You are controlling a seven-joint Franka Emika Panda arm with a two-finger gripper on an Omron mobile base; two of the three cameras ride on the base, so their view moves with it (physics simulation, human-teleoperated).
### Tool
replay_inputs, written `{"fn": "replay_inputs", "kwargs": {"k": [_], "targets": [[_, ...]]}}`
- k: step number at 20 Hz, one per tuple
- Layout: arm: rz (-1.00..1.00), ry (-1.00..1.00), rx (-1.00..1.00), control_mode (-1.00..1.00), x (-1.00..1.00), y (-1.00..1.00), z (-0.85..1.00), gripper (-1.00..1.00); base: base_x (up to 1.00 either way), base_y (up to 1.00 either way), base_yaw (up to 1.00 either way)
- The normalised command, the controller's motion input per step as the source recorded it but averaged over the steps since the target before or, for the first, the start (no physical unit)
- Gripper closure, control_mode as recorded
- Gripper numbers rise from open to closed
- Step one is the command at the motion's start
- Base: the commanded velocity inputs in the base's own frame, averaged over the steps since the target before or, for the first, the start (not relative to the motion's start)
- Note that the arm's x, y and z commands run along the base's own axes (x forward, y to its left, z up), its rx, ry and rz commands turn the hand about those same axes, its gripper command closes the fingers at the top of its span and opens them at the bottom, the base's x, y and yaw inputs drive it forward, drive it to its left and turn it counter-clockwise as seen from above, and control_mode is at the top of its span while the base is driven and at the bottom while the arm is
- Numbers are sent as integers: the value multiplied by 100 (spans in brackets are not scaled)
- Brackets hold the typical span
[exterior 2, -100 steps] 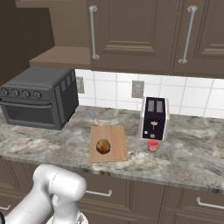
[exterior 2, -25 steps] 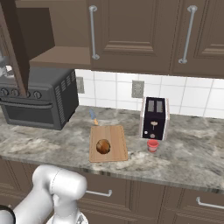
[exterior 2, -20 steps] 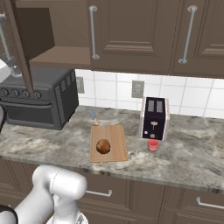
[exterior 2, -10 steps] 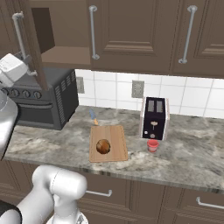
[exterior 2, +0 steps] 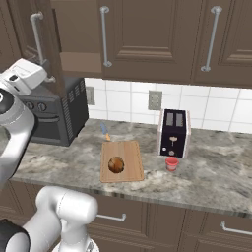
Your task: Pick the bread, place it on the cutting board, pick the jam, place it on the counter, and close the cabinet.
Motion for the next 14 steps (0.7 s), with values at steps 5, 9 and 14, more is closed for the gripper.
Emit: {"fn": "replay_inputs", "kwargs": {"k": [5, 9, 14], "targets": [[0, 0, 0, -100, 36, -27, 0, -100, 0, 0, 0], [0, 0, 0, -100, 37, -29, 0, -100, 0, 0, 0], [0, 0, 0, -100, 35, -28, 0, -100, 0, 0, 0]]}}
